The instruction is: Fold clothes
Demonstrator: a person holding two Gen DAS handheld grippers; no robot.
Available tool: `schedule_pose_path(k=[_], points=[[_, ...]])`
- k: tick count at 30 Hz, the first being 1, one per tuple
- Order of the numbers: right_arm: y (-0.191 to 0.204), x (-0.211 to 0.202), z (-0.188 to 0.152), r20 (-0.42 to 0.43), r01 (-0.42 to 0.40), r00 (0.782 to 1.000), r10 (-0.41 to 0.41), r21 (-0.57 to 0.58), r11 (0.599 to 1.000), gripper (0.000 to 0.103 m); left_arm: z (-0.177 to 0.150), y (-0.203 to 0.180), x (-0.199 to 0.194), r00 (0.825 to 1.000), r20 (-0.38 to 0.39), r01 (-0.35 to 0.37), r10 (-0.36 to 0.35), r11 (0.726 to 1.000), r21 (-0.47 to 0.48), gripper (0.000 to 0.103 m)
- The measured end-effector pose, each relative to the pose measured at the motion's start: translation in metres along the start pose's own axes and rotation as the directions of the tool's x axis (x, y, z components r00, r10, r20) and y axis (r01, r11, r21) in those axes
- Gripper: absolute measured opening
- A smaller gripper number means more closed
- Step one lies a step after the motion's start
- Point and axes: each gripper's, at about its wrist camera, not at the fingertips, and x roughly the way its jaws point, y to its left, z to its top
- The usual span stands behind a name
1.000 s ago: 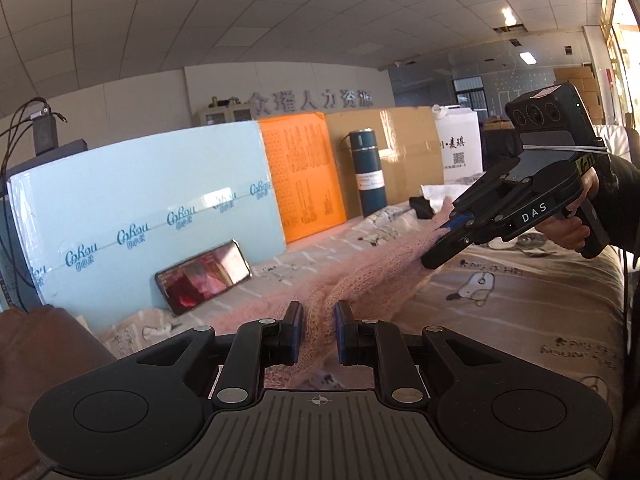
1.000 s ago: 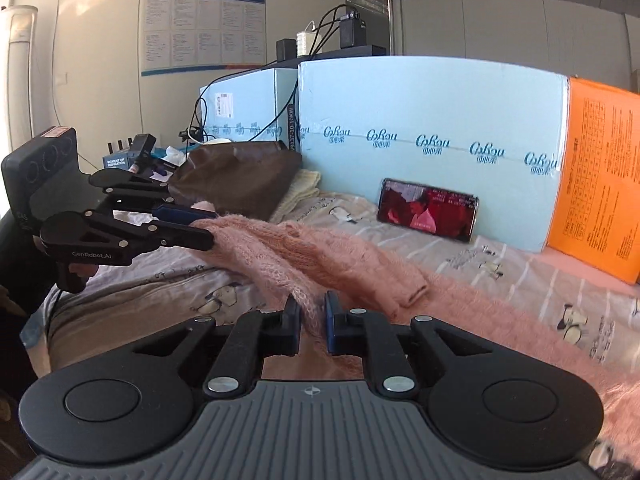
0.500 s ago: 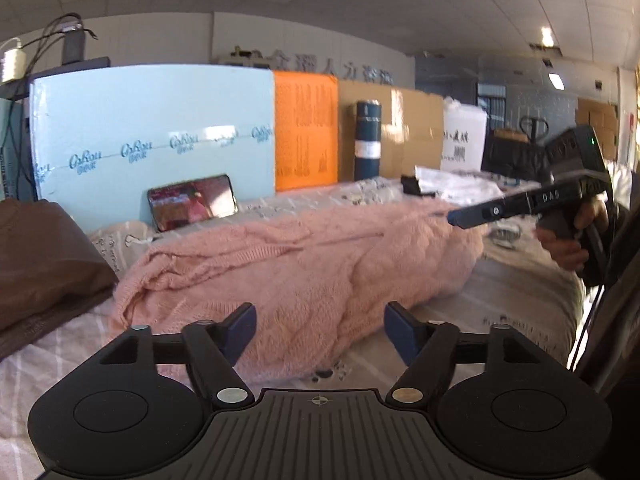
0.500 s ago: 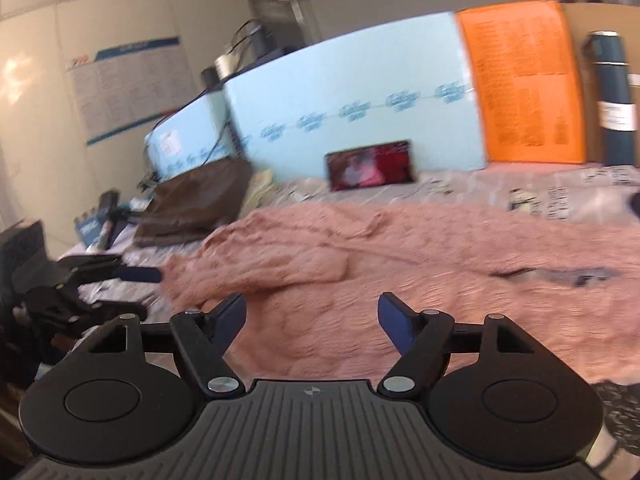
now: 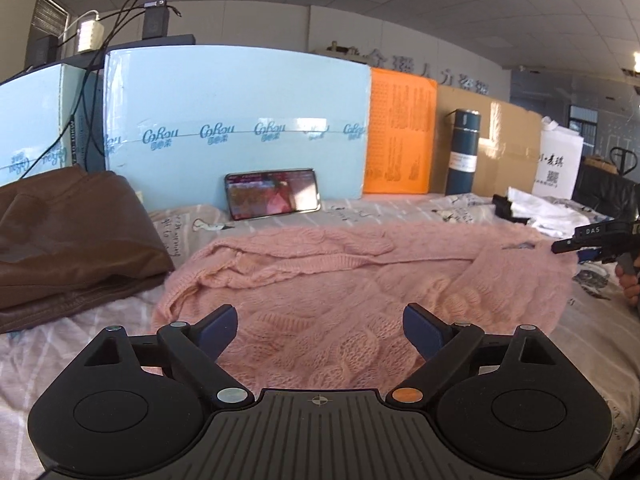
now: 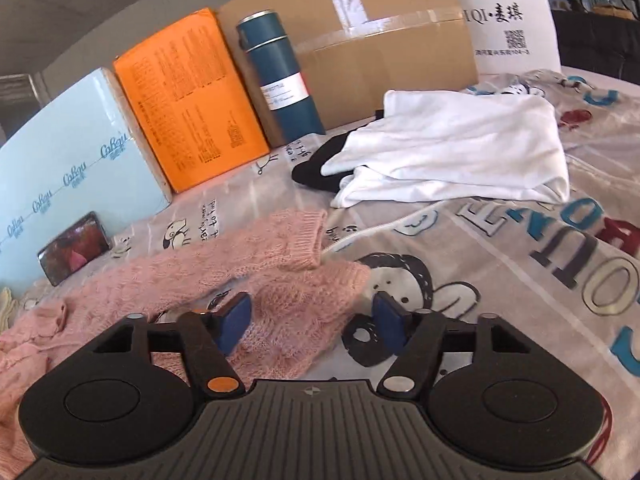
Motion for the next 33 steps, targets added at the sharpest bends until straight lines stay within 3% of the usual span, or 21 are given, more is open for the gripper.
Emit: schedule_pose_path(k=[1, 3, 5, 8, 12, 17, 20, 21, 23, 24, 26, 27, 30, 32, 33], points=[[0.002, 0.001, 0.000, -0.011, -0.020, 1.000, 0.019, -0.012, 1.000, 0.023, -0.001, 0.000, 0.001, 1.000, -0.016, -0.013, 0.013, 1.000, 0.010, 0.092], [0.006, -0.002, -0.001, -0.013, -0.062, 0.998, 0.062, -0.031, 0.998, 0.008, -0.003, 0.001, 0.003, 0.998, -0.044, -0.032, 0.034, 0.999, 0.029, 0.092], [0.010, -0.016, 0.000, 0.023, -0.101, 0.995, 0.102, -0.049, 0.994, 0.008, -0.004, 0.002, 0.005, 0.996, -0.071, -0.051, 0.055, 0.998, 0.047, 0.092], [0.010, -0.061, 0.014, 0.147, -0.153, 0.977, 0.155, -0.026, 0.988, 0.008, -0.007, 0.005, 0.006, 0.991, -0.107, -0.078, 0.085, 0.994, 0.074, 0.092], [0.008, -0.109, 0.031, 0.259, -0.107, 0.959, 0.111, -0.028, 0.994, 0.007, -0.011, 0.011, 0.003, 0.984, -0.139, -0.099, 0.111, 0.991, 0.094, 0.092], [-0.001, -0.091, 0.016, 0.179, 0.091, 0.981, -0.078, -0.064, 0.994, 0.007, -0.016, 0.016, -0.001, 0.984, -0.140, -0.096, 0.108, 0.991, 0.089, 0.094], [-0.015, -0.055, 0.000, 0.075, 0.140, 0.988, -0.135, -0.062, 0.988, 0.007, -0.017, 0.019, -0.006, 0.987, -0.125, -0.093, 0.103, 0.992, 0.085, 0.094], [-0.018, -0.049, -0.003, 0.055, 0.158, 0.986, -0.155, -0.057, 0.986, 0.009, -0.017, 0.020, -0.009, 0.988, -0.117, -0.094, 0.103, 0.992, 0.082, 0.094], [-0.020, -0.043, -0.006, 0.052, 0.232, 0.972, -0.230, -0.050, 0.971, 0.029, -0.015, 0.023, -0.016, 0.992, -0.079, -0.092, 0.097, 0.994, 0.059, 0.094], [-0.016, -0.047, -0.005, 0.093, 0.275, 0.959, -0.269, -0.058, 0.960, 0.047, -0.014, 0.025, -0.020, 0.994, -0.059, -0.091, 0.093, 0.995, 0.047, 0.094], [-0.004, -0.057, -0.003, 0.188, 0.323, 0.934, -0.302, -0.092, 0.942, 0.051, -0.012, 0.028, -0.020, 0.993, -0.050, -0.102, 0.103, 0.994, 0.037, 0.094], [0.004, -0.060, 0.000, 0.218, 0.305, 0.936, -0.275, -0.118, 0.945, 0.052, -0.011, 0.029, -0.019, 0.993, -0.047, -0.108, 0.110, 0.994, 0.033, 0.094], [0.034, -0.064, 0.008, 0.226, 0.137, 0.969, -0.099, -0.161, 0.977, 0.057, -0.013, 0.030, -0.013, 0.988, -0.081, -0.128, 0.132, 0.991, 0.049, 0.095], [0.060, -0.054, 0.013, 0.163, -0.051, 0.983, 0.081, -0.182, 0.982, 0.059, -0.018, 0.031, -0.008, 0.982, -0.122, -0.139, 0.147, 0.988, 0.073, 0.096], [0.073, -0.045, 0.013, 0.109, -0.145, 0.980, 0.166, -0.179, 0.973, 0.060, -0.020, 0.031, -0.007, 0.978, -0.134, -0.147, 0.157, 0.985, 0.087, 0.098]])
